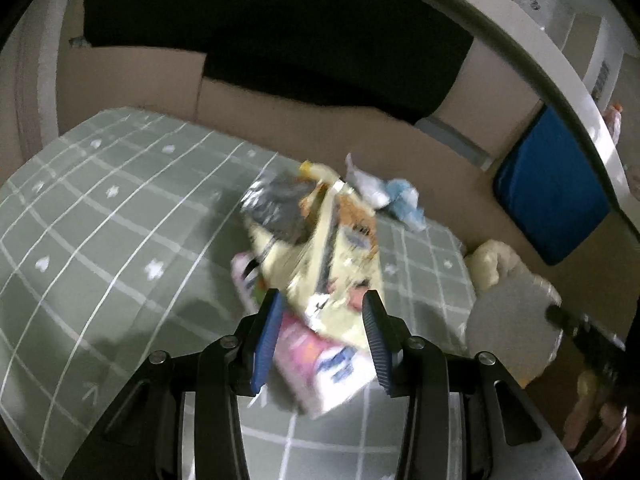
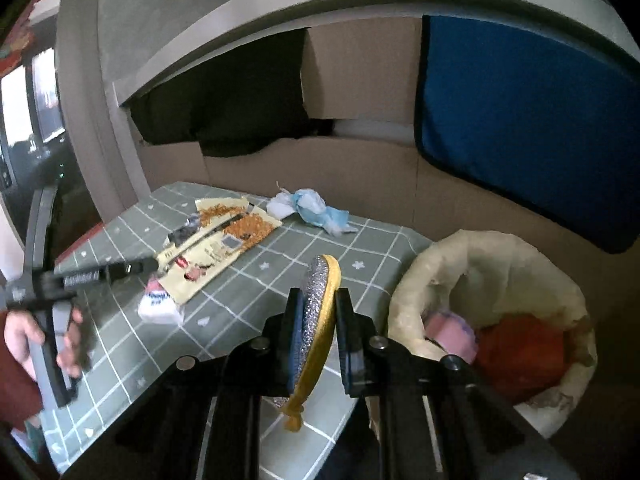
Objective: Collect trash
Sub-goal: 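Grasp the glittery round scrubber with the right tool while the left tool reaches the snack wrapper, then grasp the orange snack wrapper and foil with the left tool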
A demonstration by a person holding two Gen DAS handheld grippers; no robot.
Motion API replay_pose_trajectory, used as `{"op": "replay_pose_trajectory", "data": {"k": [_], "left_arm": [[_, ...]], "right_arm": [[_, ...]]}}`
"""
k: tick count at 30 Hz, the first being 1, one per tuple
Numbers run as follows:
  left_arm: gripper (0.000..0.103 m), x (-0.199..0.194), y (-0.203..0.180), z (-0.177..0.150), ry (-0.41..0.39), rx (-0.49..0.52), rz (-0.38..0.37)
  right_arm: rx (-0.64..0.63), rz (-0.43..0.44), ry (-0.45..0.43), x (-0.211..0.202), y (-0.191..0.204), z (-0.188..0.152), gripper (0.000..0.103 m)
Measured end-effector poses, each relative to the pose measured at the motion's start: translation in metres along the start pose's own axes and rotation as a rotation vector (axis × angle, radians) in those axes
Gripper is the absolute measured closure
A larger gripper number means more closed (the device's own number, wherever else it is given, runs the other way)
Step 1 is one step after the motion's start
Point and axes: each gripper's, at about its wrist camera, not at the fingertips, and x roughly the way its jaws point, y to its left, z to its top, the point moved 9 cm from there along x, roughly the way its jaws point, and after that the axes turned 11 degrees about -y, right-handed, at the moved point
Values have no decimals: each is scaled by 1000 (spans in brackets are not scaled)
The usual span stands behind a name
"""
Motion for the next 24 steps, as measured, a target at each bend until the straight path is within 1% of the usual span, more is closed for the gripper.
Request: {"op": "replay_pose_trajectory", "data": {"k": [2, 4, 7, 8, 10, 11, 12, 13, 14, 15, 16, 18, 20, 24], "left_arm": [[60, 8, -6, 9, -16, 15, 7], [60, 22, -9, 15, -9, 26, 13], [60, 46, -13, 21, 5, 82, 58], [60, 55, -16, 24, 15, 114, 73], [60, 76, -16, 24, 50, 192, 146], [60, 82, -15, 22, 65, 208, 164], [61, 89, -13, 17, 95, 218, 170], [63, 90, -11, 14, 105, 217, 160], [67, 87, -11, 14, 94, 218, 152], [78, 82, -11, 15, 83, 216, 144], [84, 74, -11, 13, 87, 200, 122], [88, 54, -11, 6, 100, 171, 75], [89, 27, -8, -7, 101, 174, 69], [89, -21, 1, -29, 118, 148, 65]], "right_arm": [[11, 6, 6, 1, 0, -7, 88], [29, 14, 7, 2, 1, -12, 88], [63, 29, 6, 4, 1, -17, 88], [70, 32, 7, 4, 1, -18, 88], [89, 40, 9, 4, 0, -20, 88], [95, 42, 10, 4, -1, -20, 88], [103, 44, 12, 4, -1, -20, 88], [106, 48, 13, 4, -1, -20, 88], [109, 54, 11, 2, -1, -19, 88], [107, 57, 8, 1, -1, -18, 88], [104, 59, 5, 0, 0, -17, 88], [94, 67, -3, -3, 3, -14, 88], [82, 77, -9, -6, 9, -11, 88], [57, 97, -14, -7, 25, -8, 88]]}}
